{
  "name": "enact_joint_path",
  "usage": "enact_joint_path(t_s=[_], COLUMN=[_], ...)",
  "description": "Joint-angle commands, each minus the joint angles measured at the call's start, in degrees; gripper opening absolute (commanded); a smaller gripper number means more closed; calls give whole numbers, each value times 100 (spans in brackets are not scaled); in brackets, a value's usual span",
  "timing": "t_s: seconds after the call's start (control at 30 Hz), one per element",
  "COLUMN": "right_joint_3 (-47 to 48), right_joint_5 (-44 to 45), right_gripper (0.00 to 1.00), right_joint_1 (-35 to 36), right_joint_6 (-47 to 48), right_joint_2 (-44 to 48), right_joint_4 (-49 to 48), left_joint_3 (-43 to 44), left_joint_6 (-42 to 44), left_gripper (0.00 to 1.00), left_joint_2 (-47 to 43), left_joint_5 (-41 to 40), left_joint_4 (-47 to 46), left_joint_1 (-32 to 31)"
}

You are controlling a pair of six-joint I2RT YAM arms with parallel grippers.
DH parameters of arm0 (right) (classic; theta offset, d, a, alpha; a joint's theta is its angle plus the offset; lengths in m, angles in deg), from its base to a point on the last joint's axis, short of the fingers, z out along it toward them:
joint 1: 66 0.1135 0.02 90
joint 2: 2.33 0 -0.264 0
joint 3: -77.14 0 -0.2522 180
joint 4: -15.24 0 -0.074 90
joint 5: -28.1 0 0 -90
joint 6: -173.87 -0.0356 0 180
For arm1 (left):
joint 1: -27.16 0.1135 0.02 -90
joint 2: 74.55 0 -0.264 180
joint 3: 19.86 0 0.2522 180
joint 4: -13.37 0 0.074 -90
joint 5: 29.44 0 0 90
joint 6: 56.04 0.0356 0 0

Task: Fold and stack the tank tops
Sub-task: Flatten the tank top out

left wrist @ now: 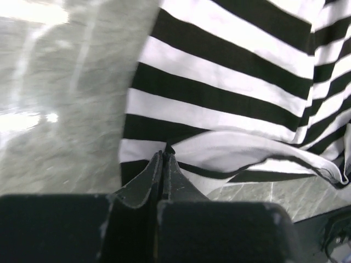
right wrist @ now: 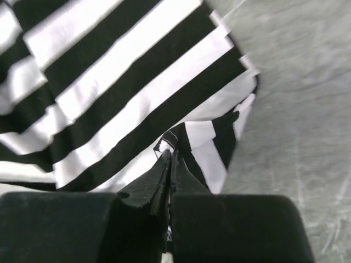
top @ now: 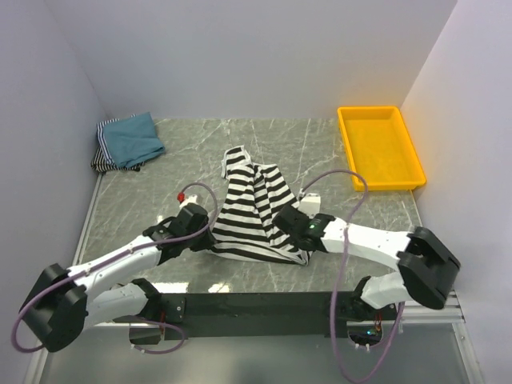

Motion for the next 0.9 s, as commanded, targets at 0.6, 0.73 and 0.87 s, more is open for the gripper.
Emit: enact_joint_path(t_s=[0.6,0.73,0.87], right_joint_3=[2116,3315,4502], right_joint_5=[1363,1548,1373], right_gripper=[0,0,0], right_joint_1=[-920,-912,-920], right_joint_6=[688,1881,2692], right_joint_2=[3987,3627,3161], right_joint_4=[311,-609,-1156], left_joint_3=[2717,3739,4556], left_joint_6=[-344,551,1388], left_gripper=[1,1,1], left_joint_2=[-2225,-1936,-1794], left_joint_5=[-3216,-3497,-3419], left_joint_4=[897,132,-702], left_joint_1=[0,0,0])
